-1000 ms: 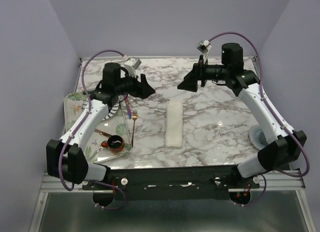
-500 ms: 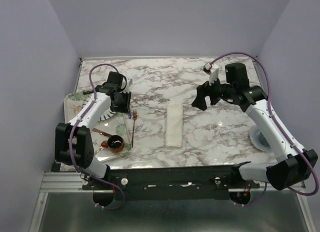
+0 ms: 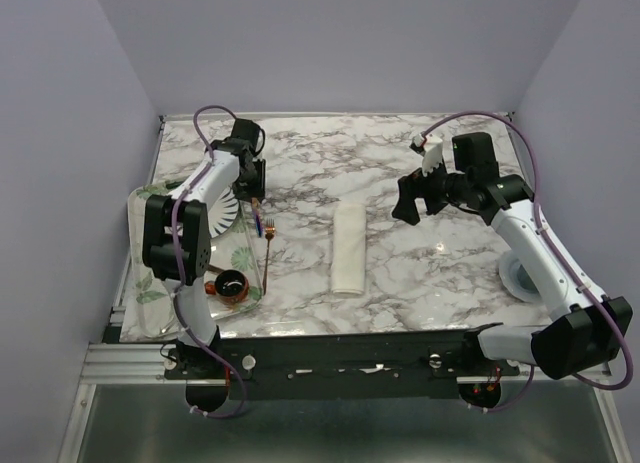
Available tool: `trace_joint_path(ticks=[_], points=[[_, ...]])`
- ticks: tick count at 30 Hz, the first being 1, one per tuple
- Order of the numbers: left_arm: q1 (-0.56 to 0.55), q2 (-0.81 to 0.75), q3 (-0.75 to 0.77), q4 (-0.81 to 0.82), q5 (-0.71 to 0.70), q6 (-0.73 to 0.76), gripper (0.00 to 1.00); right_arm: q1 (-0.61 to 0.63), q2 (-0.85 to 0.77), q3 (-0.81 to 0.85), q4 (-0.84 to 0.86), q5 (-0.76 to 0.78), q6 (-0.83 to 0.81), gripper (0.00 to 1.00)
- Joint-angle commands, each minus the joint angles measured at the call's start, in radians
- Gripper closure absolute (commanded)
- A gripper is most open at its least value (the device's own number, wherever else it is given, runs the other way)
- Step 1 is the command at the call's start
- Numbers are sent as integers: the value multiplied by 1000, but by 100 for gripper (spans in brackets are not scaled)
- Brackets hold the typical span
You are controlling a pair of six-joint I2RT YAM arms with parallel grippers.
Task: Fold the napkin into a case and place the utensils inside
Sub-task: Pick up the knife from the corner of the board.
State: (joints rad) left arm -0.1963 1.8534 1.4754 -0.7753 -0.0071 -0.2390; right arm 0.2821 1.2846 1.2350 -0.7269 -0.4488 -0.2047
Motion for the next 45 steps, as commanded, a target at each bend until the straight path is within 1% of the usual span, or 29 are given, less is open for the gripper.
trace_joint_path(ticks=[1, 2, 3, 8, 12, 19, 28, 29, 31, 35, 38, 42, 45], points=[[17, 111, 91, -21, -48, -48, 55, -14, 15, 32, -9, 38, -21, 0], [17, 124, 114, -19, -48, -49, 52, -14, 15, 34, -9, 36, -21, 0], [18, 148, 124, -15, -56, -52, 52, -15, 18, 34, -9, 35, -22, 0], [21, 225, 200, -44, -77, -59, 51, -18, 30, 43, -12, 38, -30, 0], [24, 259, 197, -56, -76, -80, 55, -18, 48, 55, -17, 47, -38, 0], [34, 291, 177, -76, -56, -100, 56, -20, 62, 66, -22, 55, -44, 0], [37, 285, 137, -99, 6, -144, 59, -21, 78, 73, -25, 75, -56, 0], [35, 279, 128, -96, 37, -143, 59, -20, 81, 75, -28, 75, -56, 0], [29, 270, 106, -79, 58, -134, 60, -23, 84, 75, -28, 71, -58, 0], [12, 297, 121, -52, 27, -100, 63, -21, 93, 75, -29, 68, -55, 0], [8, 335, 166, -24, 15, -71, 65, -23, 101, 80, -31, 65, -53, 0], [5, 392, 258, -33, 15, -30, 68, -21, 105, 86, -31, 62, -55, 0], [5, 370, 281, -42, -22, -11, 69, -21, 101, 84, -32, 64, -56, 0]])
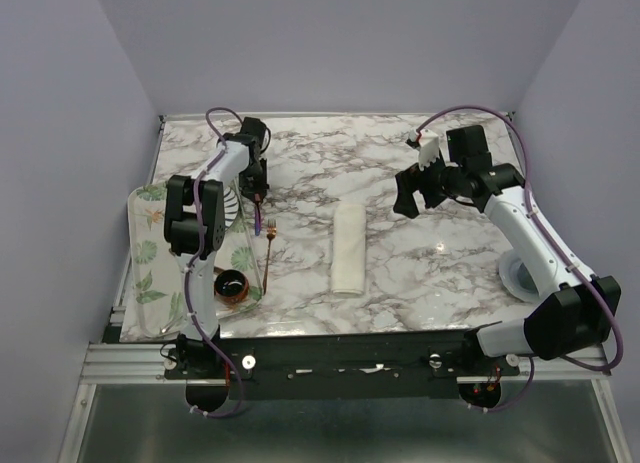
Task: Fold the napkin into a case and place the utensils inside
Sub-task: Pick up the knife from the corner of the board.
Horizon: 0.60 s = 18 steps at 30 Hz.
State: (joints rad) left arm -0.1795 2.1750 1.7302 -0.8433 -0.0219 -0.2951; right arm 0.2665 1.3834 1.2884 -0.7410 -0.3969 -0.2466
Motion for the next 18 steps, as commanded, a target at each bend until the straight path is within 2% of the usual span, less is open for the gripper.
trace_joint_path(ticks=[1, 4, 8, 9, 13, 18], points=[[-14, 34, 22, 26, -12, 50, 69, -4, 2, 31, -20, 13, -14, 0], [-17, -10, 9, 15, -29, 74, 68, -6, -3, 28, -21, 7, -13, 0], [-15, -40, 0, -26, -49, 94, 53, -4, -7, 32, -21, -2, -10, 0], [-15, -46, -14, -31, -49, 94, 52, -6, -7, 34, -20, -2, -11, 0], [-15, -72, -60, -31, -32, 94, 50, -6, -3, 35, -18, 0, -8, 0], [-14, -31, -67, -23, -21, 80, 52, -6, -1, 35, -20, -5, -5, 0]])
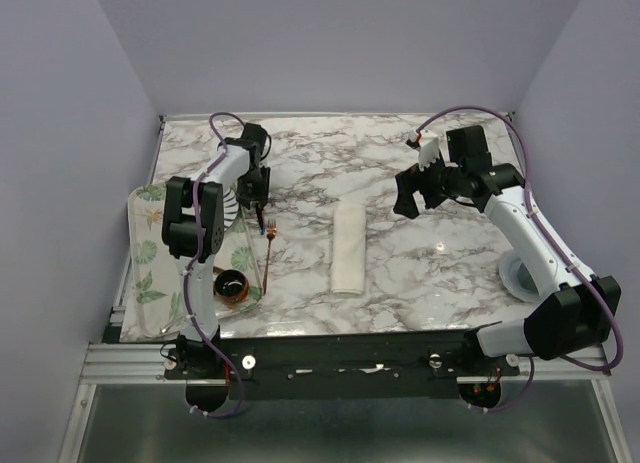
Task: Fold the napkin into a case and place the utensils inside
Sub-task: Pick up the knife from the corner of the board.
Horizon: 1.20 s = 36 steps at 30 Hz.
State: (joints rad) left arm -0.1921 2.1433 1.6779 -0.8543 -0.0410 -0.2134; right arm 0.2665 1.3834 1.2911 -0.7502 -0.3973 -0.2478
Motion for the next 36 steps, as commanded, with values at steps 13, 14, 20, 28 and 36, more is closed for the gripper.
trace_joint_path(ticks=[13, 14, 20, 28, 36], points=[[0, 115, 80, 6, 24, -27, 62, -6, 6, 33, -15, -3, -4, 0], [-1, 118, 83, 5, 26, -29, 62, -6, 5, 33, -15, -5, -5, 0], [0, 118, 75, 3, 41, -34, 82, -6, 8, 36, -15, -3, -5, 0], [-6, 67, 233, 61, 12, -70, 100, -6, 11, 28, -14, -11, -2, 0], [-96, -5, 356, 57, 4, -161, 100, -6, 9, 17, -8, 5, 1, 0]])
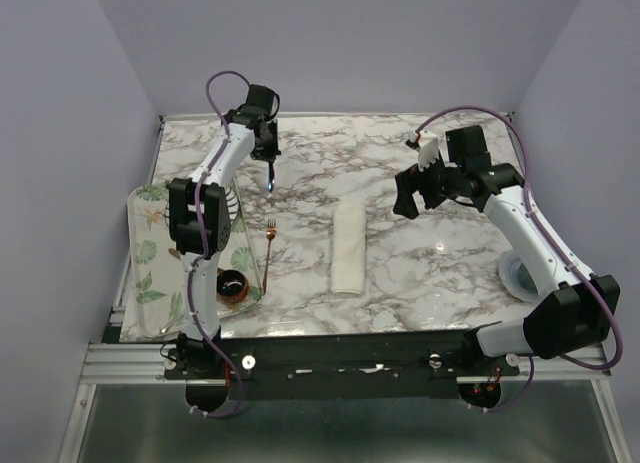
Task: Fold the napkin into a case and place the utensils inside
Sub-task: Pick up the knife from the corner of the board, then insert the knife into the folded napkin.
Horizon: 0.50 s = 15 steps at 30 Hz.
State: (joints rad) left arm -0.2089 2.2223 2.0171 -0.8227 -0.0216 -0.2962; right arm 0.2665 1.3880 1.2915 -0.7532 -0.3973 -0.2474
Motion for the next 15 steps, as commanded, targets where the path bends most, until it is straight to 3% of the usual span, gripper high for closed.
trace_joint_path(ticks=[1, 9, 15], points=[[-95, -119, 0, 31, -17, -93, 100, -6, 2, 14, -3, 15, 2, 0], [-277, -297, -318, 195, -26, -273, 100, -19, -38, -49, 5, 61, 2, 0], [-405, -285, -385, 241, -54, -377, 100, -52, -75, -107, -6, 90, -6, 0]])
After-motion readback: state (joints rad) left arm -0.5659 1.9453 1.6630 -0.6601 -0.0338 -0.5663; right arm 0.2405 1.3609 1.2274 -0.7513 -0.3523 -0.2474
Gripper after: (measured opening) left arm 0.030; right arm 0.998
